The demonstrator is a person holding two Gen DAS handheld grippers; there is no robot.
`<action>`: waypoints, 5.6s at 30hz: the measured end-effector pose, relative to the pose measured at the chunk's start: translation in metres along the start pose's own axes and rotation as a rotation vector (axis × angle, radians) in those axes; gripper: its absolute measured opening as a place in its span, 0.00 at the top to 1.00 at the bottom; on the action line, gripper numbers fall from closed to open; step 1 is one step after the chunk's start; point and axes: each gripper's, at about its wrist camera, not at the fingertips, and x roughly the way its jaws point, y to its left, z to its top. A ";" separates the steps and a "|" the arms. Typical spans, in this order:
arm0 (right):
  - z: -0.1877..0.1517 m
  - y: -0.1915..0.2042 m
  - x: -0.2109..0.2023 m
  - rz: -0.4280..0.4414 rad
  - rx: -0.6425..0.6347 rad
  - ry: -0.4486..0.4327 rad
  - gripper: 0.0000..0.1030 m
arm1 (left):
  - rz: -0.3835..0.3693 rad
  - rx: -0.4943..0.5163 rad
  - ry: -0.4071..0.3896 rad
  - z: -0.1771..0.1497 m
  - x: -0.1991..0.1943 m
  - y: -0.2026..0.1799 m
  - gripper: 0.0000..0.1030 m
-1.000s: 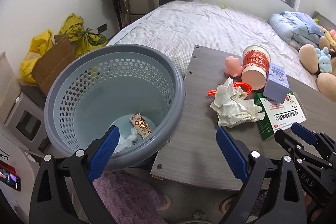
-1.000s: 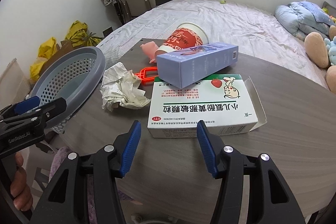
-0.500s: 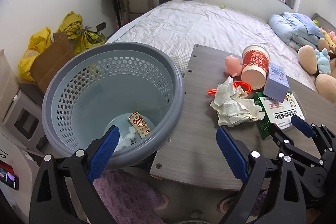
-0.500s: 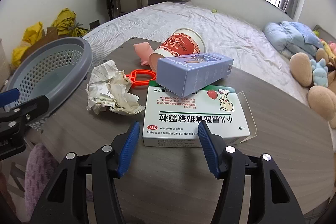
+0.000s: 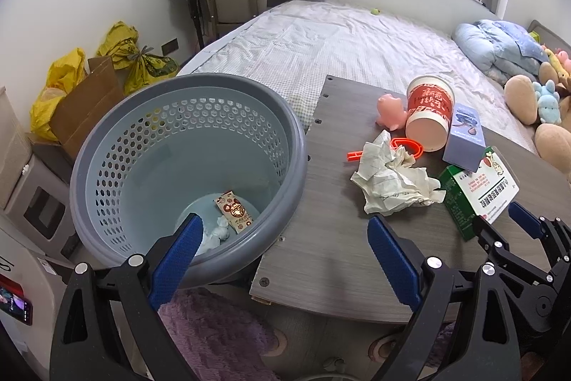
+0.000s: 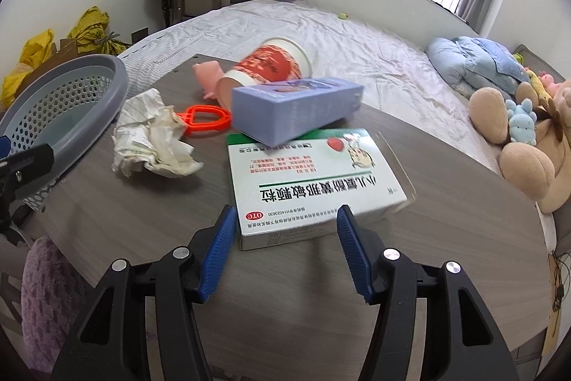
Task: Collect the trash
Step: 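Move both open grippers over the table toward the tissue and medicine box, then grasp the white-green medicine box with the right gripper while the left gripper grasps the crumpled tissue, then carry the tissue and medicine box over the basket and release both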
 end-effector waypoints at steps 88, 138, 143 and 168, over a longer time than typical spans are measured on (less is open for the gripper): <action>0.042 -0.123 0.086 0.158 0.329 0.183 0.25 | -0.077 0.066 0.057 0.013 0.027 -0.056 0.11; -0.008 -0.141 -0.009 0.226 0.361 0.044 0.25 | -0.082 0.094 0.017 0.013 0.018 -0.076 0.57; -0.001 -0.128 -0.018 0.235 0.330 0.029 0.25 | -0.085 0.077 -0.016 0.018 0.005 -0.066 0.57; 0.118 0.046 -0.030 0.435 0.028 -0.055 0.25 | 0.051 -0.126 -0.080 0.043 -0.005 0.076 0.57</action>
